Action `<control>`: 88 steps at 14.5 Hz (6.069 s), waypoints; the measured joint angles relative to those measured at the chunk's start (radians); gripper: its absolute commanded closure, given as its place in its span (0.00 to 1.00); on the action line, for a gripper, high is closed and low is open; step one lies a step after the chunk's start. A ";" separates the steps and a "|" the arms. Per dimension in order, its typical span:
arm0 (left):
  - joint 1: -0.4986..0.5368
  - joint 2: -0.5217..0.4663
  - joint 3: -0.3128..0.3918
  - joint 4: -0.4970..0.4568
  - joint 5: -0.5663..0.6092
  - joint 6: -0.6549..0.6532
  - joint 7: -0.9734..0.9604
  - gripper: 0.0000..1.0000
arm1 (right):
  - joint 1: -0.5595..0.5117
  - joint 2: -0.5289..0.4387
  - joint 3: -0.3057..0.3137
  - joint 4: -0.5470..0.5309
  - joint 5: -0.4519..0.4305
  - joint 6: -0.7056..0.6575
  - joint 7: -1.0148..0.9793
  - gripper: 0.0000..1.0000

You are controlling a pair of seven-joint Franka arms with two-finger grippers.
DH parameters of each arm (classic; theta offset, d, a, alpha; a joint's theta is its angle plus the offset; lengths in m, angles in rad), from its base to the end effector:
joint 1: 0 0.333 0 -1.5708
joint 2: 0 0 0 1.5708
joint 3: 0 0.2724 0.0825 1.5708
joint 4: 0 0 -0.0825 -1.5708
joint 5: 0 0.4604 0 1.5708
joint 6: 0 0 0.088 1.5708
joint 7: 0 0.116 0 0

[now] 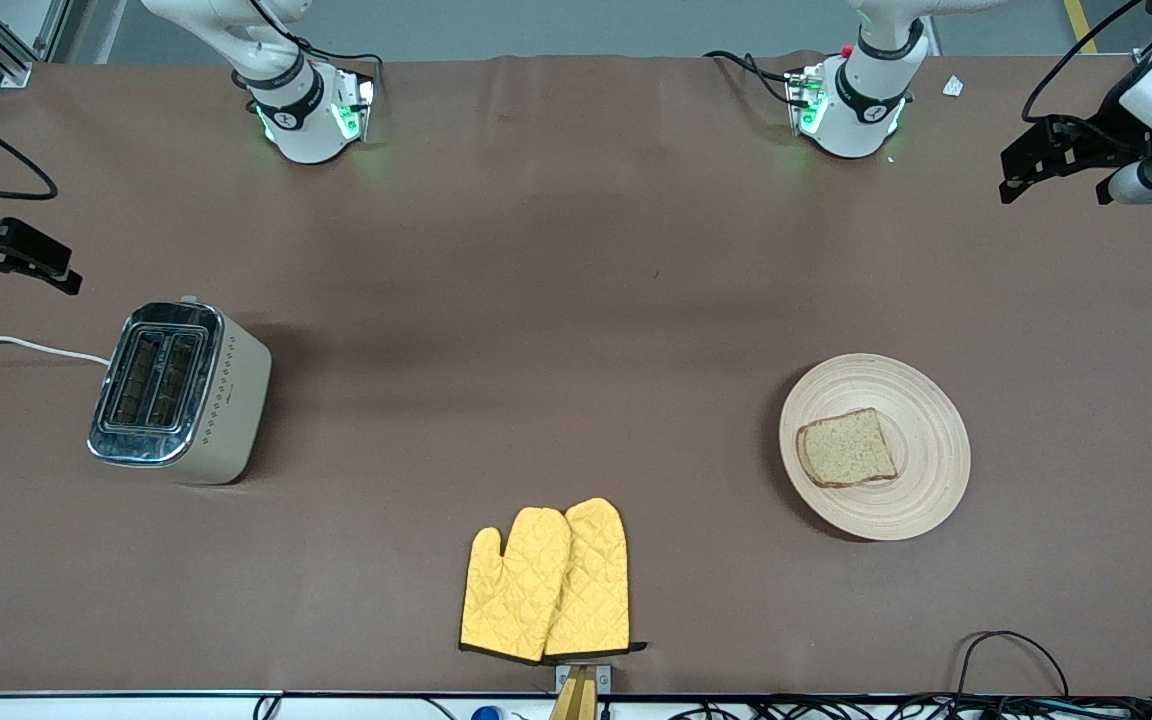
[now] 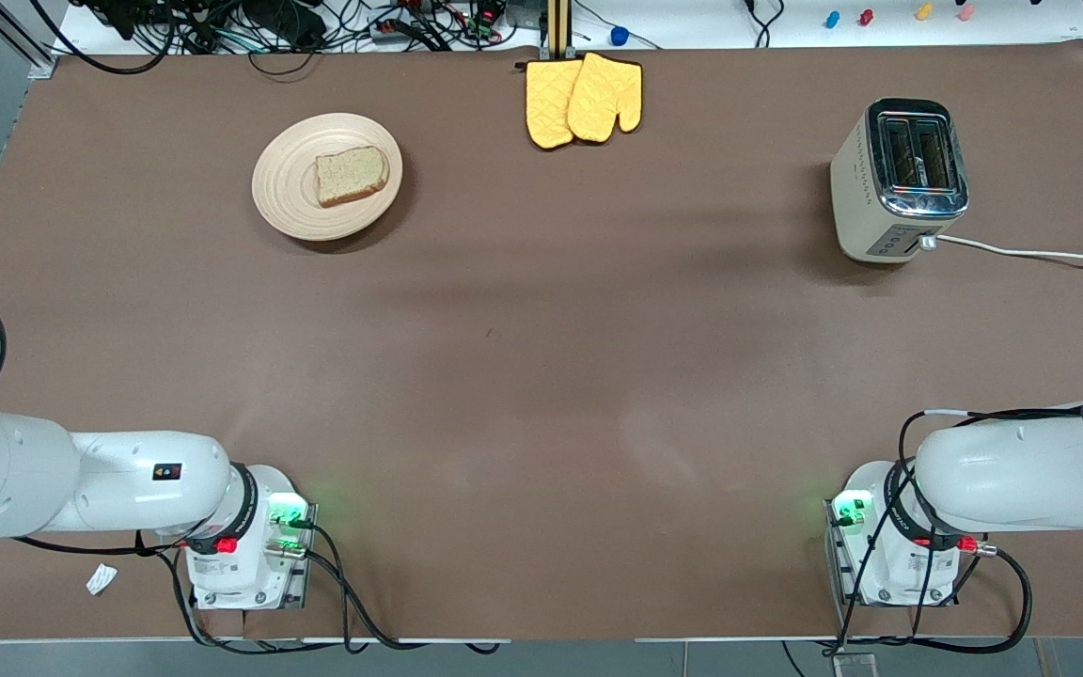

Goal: Move plate and put bread in toaster
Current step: 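Move the left gripper toward the rim of the wooden plate, then grip the plate rim with the left gripper while the right gripper nears the toaster, then slide the plate toward the table middle while the right gripper reaches the bread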

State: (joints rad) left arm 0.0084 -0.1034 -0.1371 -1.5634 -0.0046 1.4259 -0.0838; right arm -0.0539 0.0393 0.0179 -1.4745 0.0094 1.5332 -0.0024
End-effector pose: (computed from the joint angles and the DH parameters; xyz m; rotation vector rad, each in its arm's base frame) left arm 0.5813 -0.0796 0.6258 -3.1272 0.0696 0.0530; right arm 0.6379 -0.0220 0.5963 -3.1313 0.0519 -0.0307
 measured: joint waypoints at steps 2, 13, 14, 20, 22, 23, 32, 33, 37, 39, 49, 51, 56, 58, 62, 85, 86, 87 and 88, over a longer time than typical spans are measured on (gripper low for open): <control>0.002 0.008 0.000 0.012 0.000 0.000 0.000 0.00 | 0.000 -0.010 -0.001 0.000 0.000 -0.003 -0.001 0.00; 0.283 0.265 0.028 0.074 -0.217 0.044 0.151 0.00 | -0.001 -0.012 0.000 0.001 0.000 -0.002 -0.003 0.00; 0.325 0.308 0.029 0.074 -0.249 0.066 0.189 0.00 | -0.001 -0.011 0.000 0.001 0.000 -0.002 -0.003 0.00; 0.511 0.595 0.031 0.064 -0.499 0.216 0.543 0.00 | -0.001 -0.010 -0.001 0.000 0.000 -0.001 -0.003 0.00; 0.535 0.672 0.031 0.061 -0.577 0.244 0.633 0.03 | -0.001 -0.009 0.000 0.000 0.000 -0.001 -0.003 0.00; 0.542 0.706 0.031 0.060 -0.620 0.247 0.681 0.04 | -0.001 -0.009 -0.001 -0.001 0.000 0.000 -0.003 0.00; 0.550 0.897 0.030 0.060 -0.779 0.317 0.929 0.12 | 0.010 0.029 0.004 -0.029 0.104 0.068 -0.003 0.00; 0.550 0.906 0.029 0.060 -0.780 0.333 0.931 0.12 | 0.010 0.038 0.004 -0.045 0.141 0.087 -0.001 0.00; 0.548 0.950 0.025 0.060 -0.818 0.389 0.982 0.14 | 0.031 0.075 0.005 -0.156 0.259 0.232 0.036 0.00; 0.546 0.968 0.021 0.060 -0.830 0.395 0.995 0.14 | 0.070 0.107 0.007 -0.186 0.266 0.266 0.090 0.00; 0.530 0.981 -0.014 0.059 -0.831 0.394 0.995 0.36 | 0.152 0.250 0.010 -0.194 0.270 0.298 0.264 0.00; 0.525 0.986 -0.015 0.059 -0.831 0.394 0.995 0.67 | 0.161 0.283 0.011 -0.195 0.279 0.357 0.268 0.00; 0.520 0.995 -0.015 0.059 -0.831 0.395 0.995 1.00 | 0.202 0.336 0.011 -0.195 0.393 0.459 0.291 0.00; 0.516 0.994 -0.018 0.064 -0.836 0.383 0.994 1.00 | 0.234 0.349 0.012 -0.195 0.397 0.506 0.291 0.00; 0.451 0.994 -0.026 0.070 -0.833 0.383 0.995 1.00 | 0.296 0.393 0.012 -0.195 0.398 0.556 0.308 0.00; -0.114 1.023 -0.190 -0.016 -1.085 0.734 0.788 0.95 | 0.294 0.423 0.002 -0.196 0.393 0.564 0.306 0.00; -0.114 1.034 -0.190 -0.017 -1.088 0.744 0.789 0.79 | 0.294 0.424 0.003 -0.197 0.393 0.564 0.306 0.00; -0.114 1.036 -0.192 -0.018 -1.103 0.744 0.794 0.49 | 0.296 0.426 0.003 -0.199 0.393 0.567 0.305 0.00; -0.116 1.037 -0.192 -0.020 -1.113 0.746 0.791 0.00 | 0.303 0.430 0.005 -0.203 0.393 0.573 0.305 0.00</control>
State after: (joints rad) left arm -0.1073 0.9332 -0.3289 -1.5830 -1.1175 2.1720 0.7067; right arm 0.2486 0.4689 0.0227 -1.6772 0.4024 2.1064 0.3031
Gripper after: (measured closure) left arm 0.850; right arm 0.000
